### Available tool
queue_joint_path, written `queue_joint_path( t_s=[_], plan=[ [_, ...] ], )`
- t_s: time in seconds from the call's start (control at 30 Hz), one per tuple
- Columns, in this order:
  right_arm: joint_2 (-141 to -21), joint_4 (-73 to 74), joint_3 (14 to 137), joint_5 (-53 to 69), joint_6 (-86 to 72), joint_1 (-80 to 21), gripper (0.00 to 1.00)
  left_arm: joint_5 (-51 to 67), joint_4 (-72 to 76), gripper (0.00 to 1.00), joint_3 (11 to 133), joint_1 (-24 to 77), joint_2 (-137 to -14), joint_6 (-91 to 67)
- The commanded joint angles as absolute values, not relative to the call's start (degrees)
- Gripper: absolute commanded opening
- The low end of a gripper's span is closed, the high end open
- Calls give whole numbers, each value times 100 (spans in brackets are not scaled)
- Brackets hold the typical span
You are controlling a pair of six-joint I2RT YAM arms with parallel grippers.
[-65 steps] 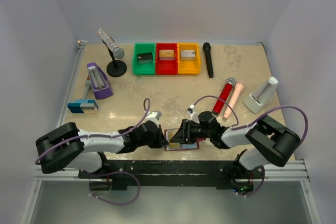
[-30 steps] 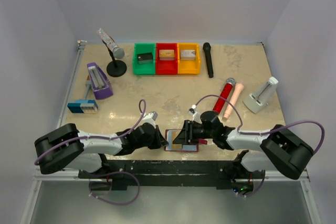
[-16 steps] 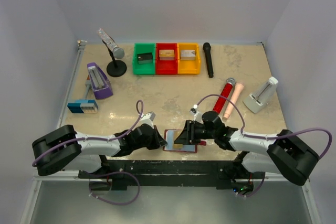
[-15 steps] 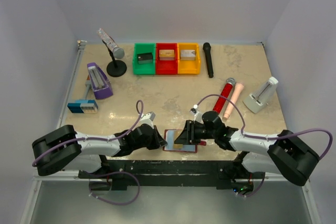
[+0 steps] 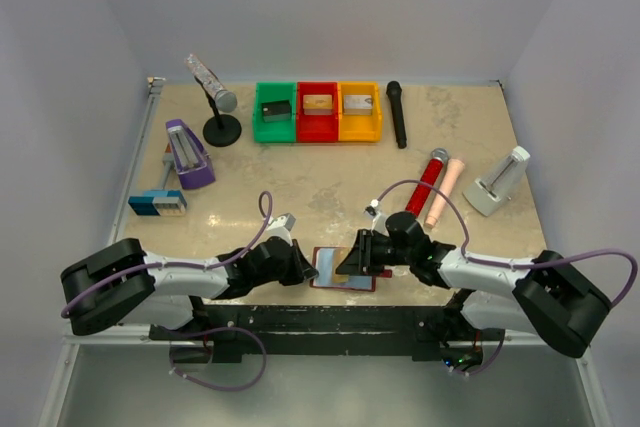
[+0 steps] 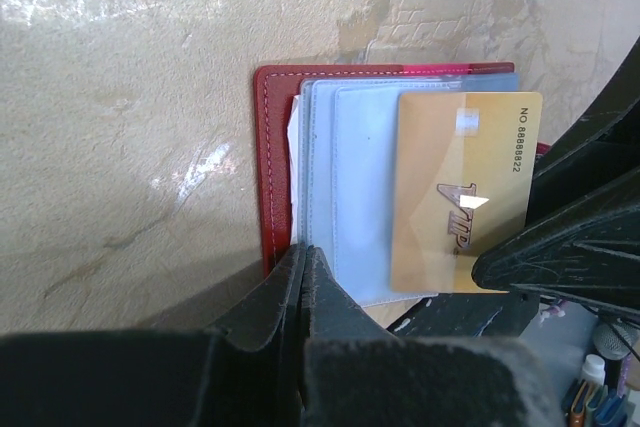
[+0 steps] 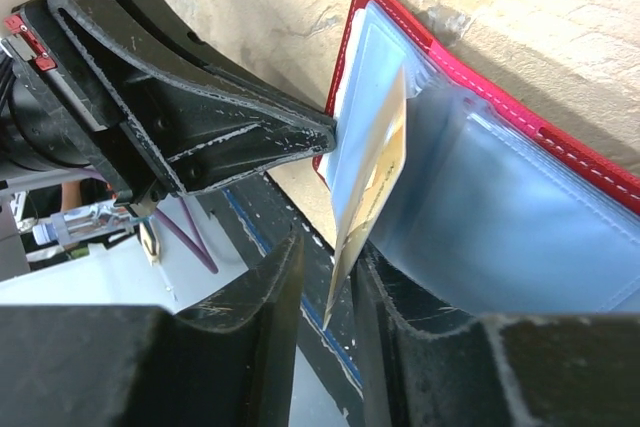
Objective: Take the credit cards out of the card holder
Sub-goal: Remove the credit card from the card holder.
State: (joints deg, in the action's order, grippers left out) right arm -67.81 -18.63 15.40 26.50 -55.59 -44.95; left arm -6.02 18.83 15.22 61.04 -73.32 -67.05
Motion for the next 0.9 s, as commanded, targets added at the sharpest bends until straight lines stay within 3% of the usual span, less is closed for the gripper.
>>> queue_joint_path(
  t_s=[0.0, 0.23, 0.6, 0.87],
  plan=[
    [-6610, -1907, 1547, 2575, -5484, -4447, 28, -940, 1151, 0, 1292, 6073, -7365, -6636],
    [-6478, -1653, 1556, 2531, -5432, -4386, 22, -967, 1125, 0, 1283, 6073, -7251, -6636],
    [-6407, -1082, 1626, 2356, -5405, -4263, 1, -1020, 958, 0, 1380, 6073, -7005, -6592],
    [-6030, -440, 1758, 2162, -5309, -4175, 0, -1020, 712, 0, 1705, 6073, -6768, -6364]
  ],
)
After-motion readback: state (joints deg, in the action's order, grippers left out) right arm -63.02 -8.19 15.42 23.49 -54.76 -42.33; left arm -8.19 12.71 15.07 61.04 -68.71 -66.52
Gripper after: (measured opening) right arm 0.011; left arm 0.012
